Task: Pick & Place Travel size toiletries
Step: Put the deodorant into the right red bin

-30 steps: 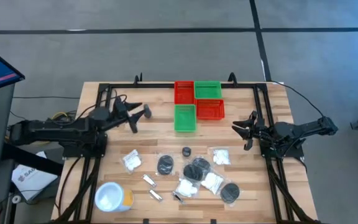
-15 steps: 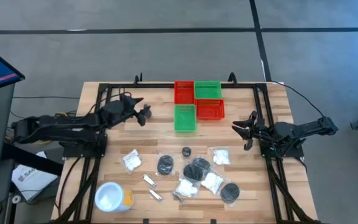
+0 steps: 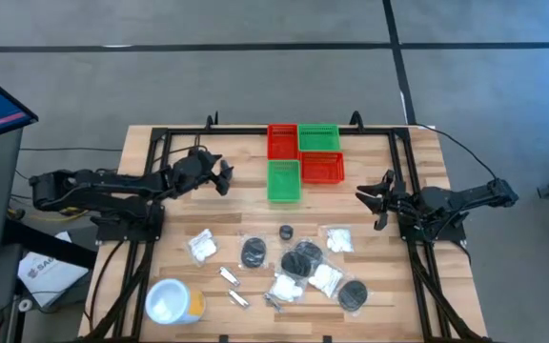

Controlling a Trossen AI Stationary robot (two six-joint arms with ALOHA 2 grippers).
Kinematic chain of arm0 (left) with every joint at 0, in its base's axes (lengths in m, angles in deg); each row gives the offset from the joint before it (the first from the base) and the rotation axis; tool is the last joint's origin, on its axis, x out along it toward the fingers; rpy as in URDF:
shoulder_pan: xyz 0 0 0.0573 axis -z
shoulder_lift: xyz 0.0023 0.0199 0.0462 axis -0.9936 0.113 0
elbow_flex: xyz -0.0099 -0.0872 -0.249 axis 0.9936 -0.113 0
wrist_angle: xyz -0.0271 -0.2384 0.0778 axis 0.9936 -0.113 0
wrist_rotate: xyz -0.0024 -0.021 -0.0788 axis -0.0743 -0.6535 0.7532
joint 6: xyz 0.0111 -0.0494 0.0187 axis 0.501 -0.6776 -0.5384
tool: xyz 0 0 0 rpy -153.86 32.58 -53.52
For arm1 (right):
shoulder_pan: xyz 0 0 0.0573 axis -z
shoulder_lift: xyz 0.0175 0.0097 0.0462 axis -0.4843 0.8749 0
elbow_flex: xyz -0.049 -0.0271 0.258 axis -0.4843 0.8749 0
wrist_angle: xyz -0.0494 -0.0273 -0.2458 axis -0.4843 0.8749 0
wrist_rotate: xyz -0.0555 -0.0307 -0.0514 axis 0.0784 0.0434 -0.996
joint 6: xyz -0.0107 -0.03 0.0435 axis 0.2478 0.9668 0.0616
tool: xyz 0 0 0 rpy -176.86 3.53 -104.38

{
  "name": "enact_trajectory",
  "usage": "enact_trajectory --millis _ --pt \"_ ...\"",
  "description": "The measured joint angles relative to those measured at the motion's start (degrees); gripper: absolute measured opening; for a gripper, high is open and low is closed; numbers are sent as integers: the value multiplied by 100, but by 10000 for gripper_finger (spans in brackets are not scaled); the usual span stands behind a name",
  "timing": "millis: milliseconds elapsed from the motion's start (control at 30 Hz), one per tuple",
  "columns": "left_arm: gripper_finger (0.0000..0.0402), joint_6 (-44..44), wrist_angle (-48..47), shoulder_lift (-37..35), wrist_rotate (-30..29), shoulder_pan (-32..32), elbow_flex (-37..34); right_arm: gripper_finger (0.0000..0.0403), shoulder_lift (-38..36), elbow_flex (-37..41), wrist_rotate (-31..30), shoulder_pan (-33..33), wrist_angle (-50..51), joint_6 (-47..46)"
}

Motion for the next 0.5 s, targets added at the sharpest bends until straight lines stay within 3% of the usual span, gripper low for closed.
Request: enact_trajectory --millis 500 --pt "276 4 246 974 -78 0 -4 96 0 0 7 0 0 -48"
